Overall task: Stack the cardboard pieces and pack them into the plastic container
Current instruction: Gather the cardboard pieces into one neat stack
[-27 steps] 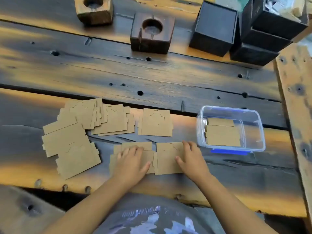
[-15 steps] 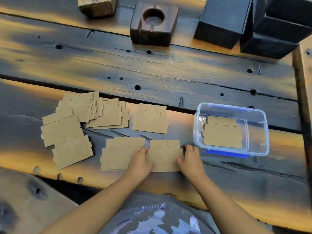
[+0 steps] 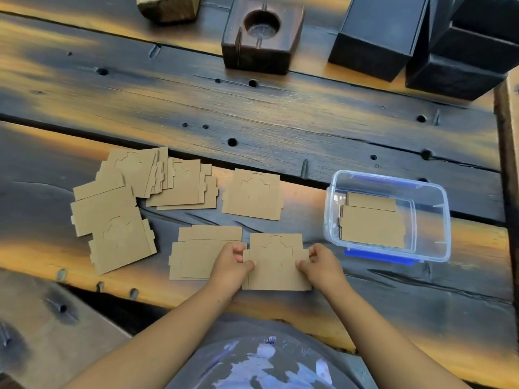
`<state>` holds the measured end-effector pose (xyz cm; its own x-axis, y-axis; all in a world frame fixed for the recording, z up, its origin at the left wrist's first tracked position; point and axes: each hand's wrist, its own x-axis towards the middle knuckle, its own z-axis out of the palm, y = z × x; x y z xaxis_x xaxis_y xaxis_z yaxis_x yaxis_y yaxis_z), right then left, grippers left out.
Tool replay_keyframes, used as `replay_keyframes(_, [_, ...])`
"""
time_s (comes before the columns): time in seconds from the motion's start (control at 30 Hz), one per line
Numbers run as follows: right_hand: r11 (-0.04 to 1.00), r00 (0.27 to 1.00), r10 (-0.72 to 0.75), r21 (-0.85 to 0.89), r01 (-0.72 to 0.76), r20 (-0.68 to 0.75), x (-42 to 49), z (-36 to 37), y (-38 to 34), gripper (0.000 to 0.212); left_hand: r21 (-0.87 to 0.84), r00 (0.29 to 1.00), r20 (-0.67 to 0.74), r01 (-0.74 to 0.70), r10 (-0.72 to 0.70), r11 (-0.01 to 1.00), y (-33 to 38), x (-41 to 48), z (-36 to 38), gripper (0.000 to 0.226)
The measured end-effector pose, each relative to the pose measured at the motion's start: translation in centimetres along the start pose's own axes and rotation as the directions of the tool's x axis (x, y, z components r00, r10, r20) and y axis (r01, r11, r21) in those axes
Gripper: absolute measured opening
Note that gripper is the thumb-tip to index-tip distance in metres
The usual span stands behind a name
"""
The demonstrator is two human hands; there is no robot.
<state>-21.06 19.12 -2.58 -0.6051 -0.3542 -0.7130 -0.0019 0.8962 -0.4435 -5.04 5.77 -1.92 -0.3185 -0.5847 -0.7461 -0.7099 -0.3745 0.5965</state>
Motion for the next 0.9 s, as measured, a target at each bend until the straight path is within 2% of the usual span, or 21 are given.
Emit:
replay_keyframes(0.17, [0.997, 0.997, -0.072, 0.029, 0.072, -0.014, -0.8, 1.7, -1.8, 0.018, -0.051, 0.998, -0.019, -0.063, 0.062, 0.997, -1.0, 0.1, -3.2, 0.033])
replay_keyframes(0.4, [0.991, 0.991, -0.133, -0.009, 0.133, -0.013, -1.6, 6.2, -5.7, 0.013, -0.015, 0.991, -0.082, -0.111, 0.11, 0.994, -2.5, 1.6, -9.1, 0.038])
replay_keyframes(0.7, [0.979, 0.984, -0.167, -0.131, 0.158, -0.066, -1.6, 11.0, -9.2, 0.033, 0.045, 0.985, -0.097, -0.14, 0.143, 0.989, -4.3, 3.1, -13.8, 0.04])
replay_keyframes(0.9, [0.974, 0.982, -0.16, -0.179, 0.141, -0.097, -1.7, 12.4, -10.7, 0.034, 0.15, 0.993, -0.046, -0.099, 0.107, 0.984, -5.4, 3.9, -15.2, 0.056])
